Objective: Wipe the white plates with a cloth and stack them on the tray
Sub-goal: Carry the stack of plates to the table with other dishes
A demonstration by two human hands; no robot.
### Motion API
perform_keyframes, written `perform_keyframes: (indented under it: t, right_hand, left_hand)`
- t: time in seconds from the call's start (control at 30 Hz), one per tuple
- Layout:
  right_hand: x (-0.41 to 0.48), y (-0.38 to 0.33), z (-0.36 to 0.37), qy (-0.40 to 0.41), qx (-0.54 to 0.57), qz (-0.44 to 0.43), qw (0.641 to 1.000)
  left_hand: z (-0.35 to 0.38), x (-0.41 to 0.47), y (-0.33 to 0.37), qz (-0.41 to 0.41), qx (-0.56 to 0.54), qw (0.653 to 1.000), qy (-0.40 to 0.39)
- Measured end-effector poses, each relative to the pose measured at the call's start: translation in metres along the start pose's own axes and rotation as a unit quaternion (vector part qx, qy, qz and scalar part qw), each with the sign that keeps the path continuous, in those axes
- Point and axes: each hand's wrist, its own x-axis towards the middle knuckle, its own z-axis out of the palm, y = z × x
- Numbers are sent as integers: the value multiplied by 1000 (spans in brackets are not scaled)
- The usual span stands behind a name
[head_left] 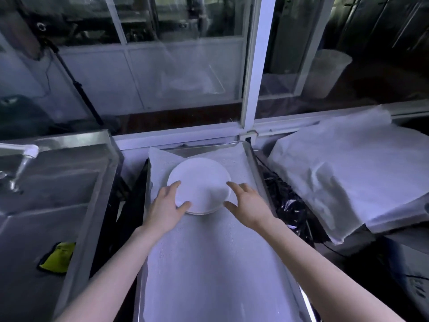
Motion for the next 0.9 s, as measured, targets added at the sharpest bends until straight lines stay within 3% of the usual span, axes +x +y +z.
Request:
perform_keyframes:
  t: [0.23,0.57,0.9]
  right_hand:
    - [67,16,28,-44,92,60,993]
    - [126,16,59,3,183,140,973]
    - [125,22,70,25,315,131,940]
  left_hand:
    - [16,61,-26,-85,-101,991,5]
    - [36,104,-64,-108,-146,983,-4]
    - [55,105,-66,-137,-272,952,7]
